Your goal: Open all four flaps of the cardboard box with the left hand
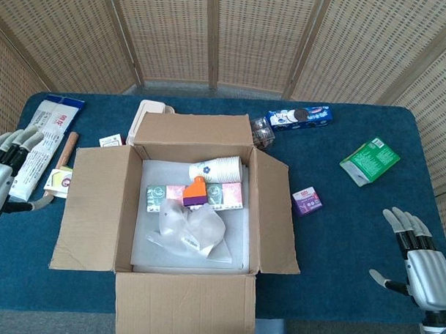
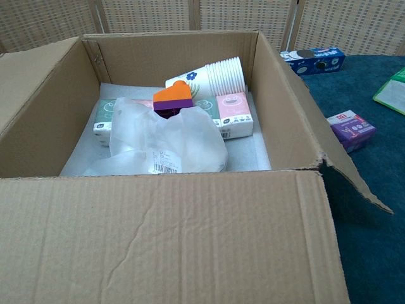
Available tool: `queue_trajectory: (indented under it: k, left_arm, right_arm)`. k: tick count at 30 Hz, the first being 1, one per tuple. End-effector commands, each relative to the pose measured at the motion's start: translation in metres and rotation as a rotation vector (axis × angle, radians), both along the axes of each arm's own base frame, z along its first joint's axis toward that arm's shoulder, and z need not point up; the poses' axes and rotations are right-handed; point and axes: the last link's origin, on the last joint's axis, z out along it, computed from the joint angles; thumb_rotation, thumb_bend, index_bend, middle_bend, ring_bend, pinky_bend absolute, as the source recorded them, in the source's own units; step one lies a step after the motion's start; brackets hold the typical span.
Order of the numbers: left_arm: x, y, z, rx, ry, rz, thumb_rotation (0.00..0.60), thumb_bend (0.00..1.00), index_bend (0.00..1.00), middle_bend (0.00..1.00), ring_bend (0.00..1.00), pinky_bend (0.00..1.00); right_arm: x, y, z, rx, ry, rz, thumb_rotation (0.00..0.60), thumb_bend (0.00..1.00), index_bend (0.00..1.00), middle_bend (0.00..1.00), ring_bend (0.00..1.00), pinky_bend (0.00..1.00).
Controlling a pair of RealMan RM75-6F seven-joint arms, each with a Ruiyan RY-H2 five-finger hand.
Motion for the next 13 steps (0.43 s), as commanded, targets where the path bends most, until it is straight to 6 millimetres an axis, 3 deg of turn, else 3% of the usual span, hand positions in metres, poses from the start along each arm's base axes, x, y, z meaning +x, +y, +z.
queue_trajectory:
  k: [1,8,13]
  left_arm:
    - [-0.031,-0.031,-0.007,0.018,-0.025,0.048,0.600,0.00,0.03,0.00,0.00,0.00]
    - [-0.058,-0.076,-0.020,0.081,0.023,0.109,0.600,0.00,0.03,0.00,0.00,0.00]
    - [-0.065,-0.098,-0.033,0.104,0.015,0.151,0.600,0.00,0.03,0.00,0.00,0.00]
  right_arm:
    - [0.000,-0.001,0.001,-0.020,0.023,0.012,0.600,0.00,0.00,0.00,0.00,0.08]
    - [-0.005,-0.004,0.006,-0.129,0.143,0.008,0.600,0.00,0.00,0.00,0.00,0.00]
    - [-0.005,-0.004,0.005,-0.174,0.186,0.017,0.600,0.00,0.00,0.00,0.00,0.00]
